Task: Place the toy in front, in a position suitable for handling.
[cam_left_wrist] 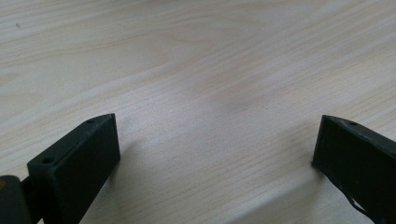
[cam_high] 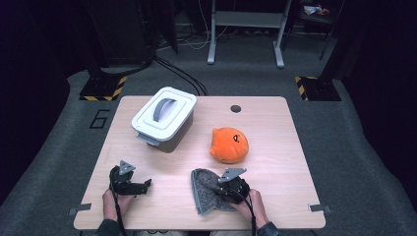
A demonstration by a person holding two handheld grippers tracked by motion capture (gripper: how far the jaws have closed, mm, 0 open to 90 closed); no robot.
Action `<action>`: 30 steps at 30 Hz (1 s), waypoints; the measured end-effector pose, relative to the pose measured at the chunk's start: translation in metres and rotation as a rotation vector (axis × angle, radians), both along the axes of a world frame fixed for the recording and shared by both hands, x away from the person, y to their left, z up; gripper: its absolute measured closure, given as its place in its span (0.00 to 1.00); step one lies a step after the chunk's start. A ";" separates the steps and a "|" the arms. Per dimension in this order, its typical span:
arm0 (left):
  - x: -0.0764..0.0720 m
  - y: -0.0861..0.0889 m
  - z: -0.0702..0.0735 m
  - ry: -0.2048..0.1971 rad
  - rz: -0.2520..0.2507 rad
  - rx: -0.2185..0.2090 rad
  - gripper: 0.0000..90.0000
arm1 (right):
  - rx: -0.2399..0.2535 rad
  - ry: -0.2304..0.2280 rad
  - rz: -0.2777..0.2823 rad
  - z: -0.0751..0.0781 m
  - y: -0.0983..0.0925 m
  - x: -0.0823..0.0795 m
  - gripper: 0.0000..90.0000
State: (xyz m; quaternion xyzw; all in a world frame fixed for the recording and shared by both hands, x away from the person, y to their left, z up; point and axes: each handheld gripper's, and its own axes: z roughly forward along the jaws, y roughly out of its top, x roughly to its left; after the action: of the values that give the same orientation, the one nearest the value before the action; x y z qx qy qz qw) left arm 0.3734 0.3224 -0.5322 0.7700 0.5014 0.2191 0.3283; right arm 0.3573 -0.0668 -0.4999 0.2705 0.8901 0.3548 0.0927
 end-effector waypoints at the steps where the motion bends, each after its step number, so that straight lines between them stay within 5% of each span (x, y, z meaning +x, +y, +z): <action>1: 0.000 0.000 0.000 0.000 0.000 0.000 0.00 | -0.002 0.005 -0.005 0.002 -0.001 -0.001 0.85; 30: 0.000 0.000 0.000 0.000 0.000 0.001 0.00 | -0.057 0.004 -0.089 0.009 -0.065 -0.028 0.85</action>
State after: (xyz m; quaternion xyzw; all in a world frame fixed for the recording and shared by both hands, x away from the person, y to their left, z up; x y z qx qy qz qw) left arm 0.3734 0.3224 -0.5322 0.7701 0.5013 0.2192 0.3281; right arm 0.3289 -0.1318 -0.4910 0.3079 0.8871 0.3245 0.1142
